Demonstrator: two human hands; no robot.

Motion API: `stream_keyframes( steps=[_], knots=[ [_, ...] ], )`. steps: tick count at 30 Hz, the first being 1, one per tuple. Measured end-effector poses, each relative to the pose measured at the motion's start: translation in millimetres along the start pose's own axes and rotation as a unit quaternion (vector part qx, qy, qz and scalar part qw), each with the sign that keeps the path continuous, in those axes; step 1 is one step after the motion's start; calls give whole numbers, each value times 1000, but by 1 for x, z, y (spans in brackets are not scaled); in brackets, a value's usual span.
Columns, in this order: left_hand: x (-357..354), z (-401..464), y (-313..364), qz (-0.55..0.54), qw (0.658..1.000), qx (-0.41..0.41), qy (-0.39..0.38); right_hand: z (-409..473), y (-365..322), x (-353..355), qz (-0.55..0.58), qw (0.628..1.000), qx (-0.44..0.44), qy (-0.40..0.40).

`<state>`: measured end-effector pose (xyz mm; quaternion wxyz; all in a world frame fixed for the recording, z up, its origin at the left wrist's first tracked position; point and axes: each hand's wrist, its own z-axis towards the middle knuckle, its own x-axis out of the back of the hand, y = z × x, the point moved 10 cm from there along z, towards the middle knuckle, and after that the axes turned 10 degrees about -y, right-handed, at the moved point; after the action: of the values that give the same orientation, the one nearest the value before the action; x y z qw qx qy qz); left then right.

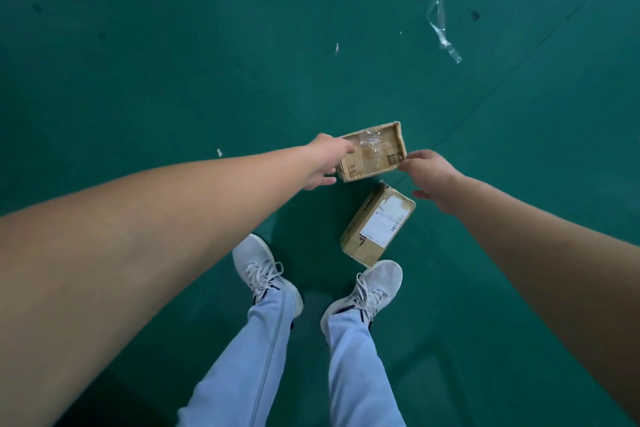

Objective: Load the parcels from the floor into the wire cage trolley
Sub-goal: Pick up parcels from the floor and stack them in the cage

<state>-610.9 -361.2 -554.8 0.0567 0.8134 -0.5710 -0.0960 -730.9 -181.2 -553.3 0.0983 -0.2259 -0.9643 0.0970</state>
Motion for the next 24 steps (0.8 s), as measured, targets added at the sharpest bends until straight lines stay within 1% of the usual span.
stream_keyframes(
  steps=[6, 10, 13, 18, 22, 24],
  knots=[
    [4, 67, -22, -32, 999, -3, 0, 62, 5, -1, 28, 998, 27, 51],
    [-4, 88, -24, -54, 998, -1, -32, 88, 17, -17, 53, 998, 6, 23],
    [0, 85, -23, -71, 997, -5, -30, 85, 21, -27, 80, 997, -9, 11],
    [20, 48, -34, -108, 993, -16, -31, 39, 12, -46, 149, 988, -29, -2],
    [48, -21, -28, -150, 988, -20, -29, -22, -30, -67, 206, 978, -9, -3],
    [63, -62, -21, -159, 986, -28, -28, -61, -58, -78, 204, 979, 1, -8]
  ],
)
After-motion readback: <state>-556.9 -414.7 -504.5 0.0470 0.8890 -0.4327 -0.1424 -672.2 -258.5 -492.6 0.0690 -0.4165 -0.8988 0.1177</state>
